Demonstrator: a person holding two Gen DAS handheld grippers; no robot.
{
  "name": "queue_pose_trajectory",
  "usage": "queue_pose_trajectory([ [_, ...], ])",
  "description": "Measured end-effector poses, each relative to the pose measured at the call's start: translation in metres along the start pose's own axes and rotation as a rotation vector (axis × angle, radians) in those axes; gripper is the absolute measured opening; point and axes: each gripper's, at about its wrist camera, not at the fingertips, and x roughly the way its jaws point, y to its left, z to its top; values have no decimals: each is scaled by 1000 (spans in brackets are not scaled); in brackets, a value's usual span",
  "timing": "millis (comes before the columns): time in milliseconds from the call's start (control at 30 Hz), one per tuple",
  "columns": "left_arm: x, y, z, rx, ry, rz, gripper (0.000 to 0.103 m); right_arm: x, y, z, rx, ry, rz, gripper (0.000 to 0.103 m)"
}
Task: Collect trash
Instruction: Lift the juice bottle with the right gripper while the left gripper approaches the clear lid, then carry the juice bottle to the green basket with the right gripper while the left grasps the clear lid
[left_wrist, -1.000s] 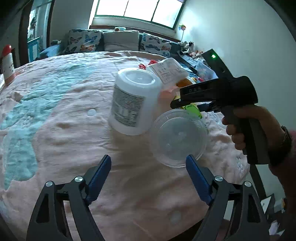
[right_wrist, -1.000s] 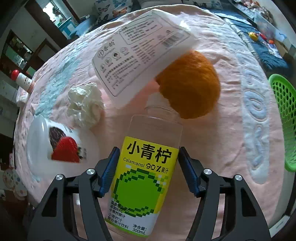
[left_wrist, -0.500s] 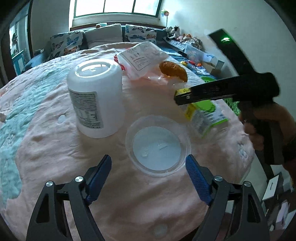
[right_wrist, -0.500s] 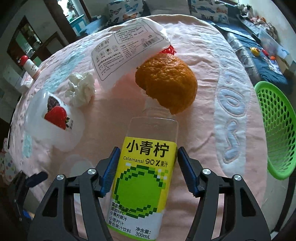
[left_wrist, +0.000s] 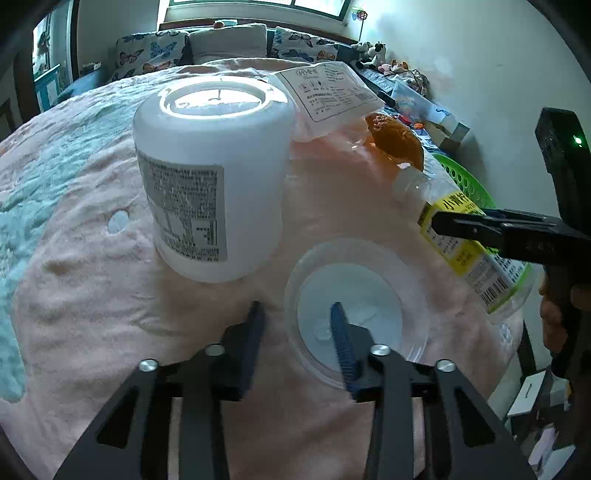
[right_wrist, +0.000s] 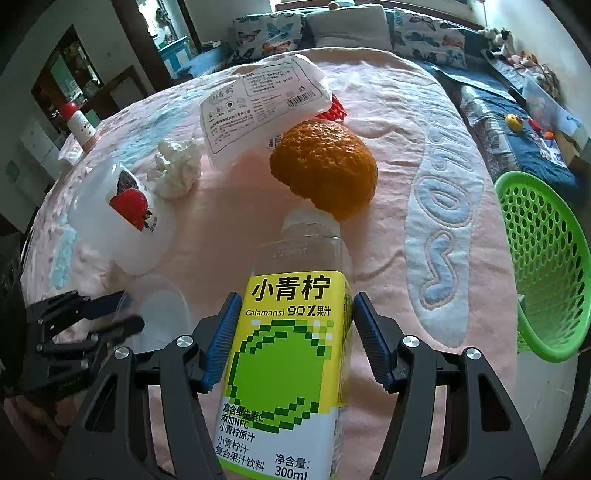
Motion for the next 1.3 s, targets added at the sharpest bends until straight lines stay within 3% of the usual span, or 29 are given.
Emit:
queue_pose_trajectory([
  [67,2,1,2,-2,2,9,24,-2,-1,-2,1,-10,6,62],
  [133,3,-1,4,7,0,19,11,-5,-1,-3,-4,-20,11,62],
  [233,2,-4,5,11,-5,38,6,-5,-2,-7,-14,-20,4,62],
  [900,-19,-23,3,57,-39,11,5,8,-8,-4,-11,-5,-38,59],
  [1300,-30,-41,17,84,-60,-22,5,-21,-22,-4,-20,-86,-84,58],
])
